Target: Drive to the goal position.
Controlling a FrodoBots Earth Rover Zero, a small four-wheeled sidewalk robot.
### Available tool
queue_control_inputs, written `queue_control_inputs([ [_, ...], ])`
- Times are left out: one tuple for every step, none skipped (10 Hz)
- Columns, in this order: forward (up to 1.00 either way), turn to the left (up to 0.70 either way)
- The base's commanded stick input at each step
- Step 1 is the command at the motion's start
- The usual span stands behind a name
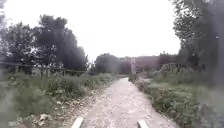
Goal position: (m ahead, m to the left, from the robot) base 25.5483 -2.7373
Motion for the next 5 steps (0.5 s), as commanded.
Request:
queue_control_inputs([
  [0.7, 0.0],
  [0.7, 0.0],
  [0.7, 0.0],
  [0.7, 0.0],
  [0.7, 0.0],
])
